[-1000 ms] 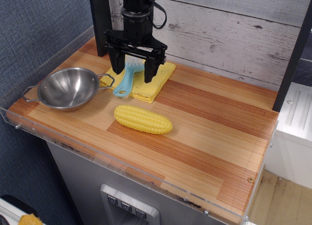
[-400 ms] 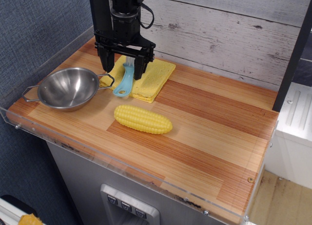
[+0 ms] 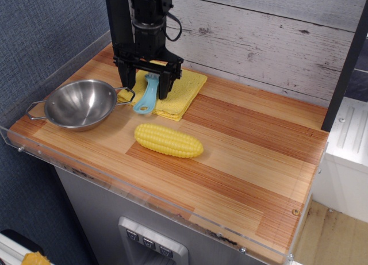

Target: Move the brush to the right front edge of the counter

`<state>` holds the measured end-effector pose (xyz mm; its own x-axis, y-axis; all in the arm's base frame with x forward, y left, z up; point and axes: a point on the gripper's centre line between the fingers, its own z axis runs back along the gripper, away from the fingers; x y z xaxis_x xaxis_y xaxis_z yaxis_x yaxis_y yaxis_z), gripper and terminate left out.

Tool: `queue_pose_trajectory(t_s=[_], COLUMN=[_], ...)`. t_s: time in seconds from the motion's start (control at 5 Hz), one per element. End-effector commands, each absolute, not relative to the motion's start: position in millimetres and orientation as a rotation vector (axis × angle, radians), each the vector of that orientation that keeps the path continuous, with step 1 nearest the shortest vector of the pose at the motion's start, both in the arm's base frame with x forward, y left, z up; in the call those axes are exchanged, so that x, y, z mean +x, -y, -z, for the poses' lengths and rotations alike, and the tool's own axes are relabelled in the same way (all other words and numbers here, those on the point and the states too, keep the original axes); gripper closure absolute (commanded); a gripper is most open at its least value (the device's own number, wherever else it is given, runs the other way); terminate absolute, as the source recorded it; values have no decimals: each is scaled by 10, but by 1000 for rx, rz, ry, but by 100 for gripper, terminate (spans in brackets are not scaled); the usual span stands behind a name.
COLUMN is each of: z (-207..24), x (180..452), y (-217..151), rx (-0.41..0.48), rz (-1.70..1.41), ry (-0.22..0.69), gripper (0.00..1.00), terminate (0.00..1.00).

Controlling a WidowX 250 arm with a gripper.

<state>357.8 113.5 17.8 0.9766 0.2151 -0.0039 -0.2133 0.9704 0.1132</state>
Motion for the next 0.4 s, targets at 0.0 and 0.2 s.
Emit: queue_pose_trajectory(t_s=[0.0, 0.2], z=[-253, -291], x=[3677, 3661], y=[-1046, -1026], rx=[127, 141], rz=[-185, -179], ry=[15, 10], gripper=[100, 100], terminate=[0, 0])
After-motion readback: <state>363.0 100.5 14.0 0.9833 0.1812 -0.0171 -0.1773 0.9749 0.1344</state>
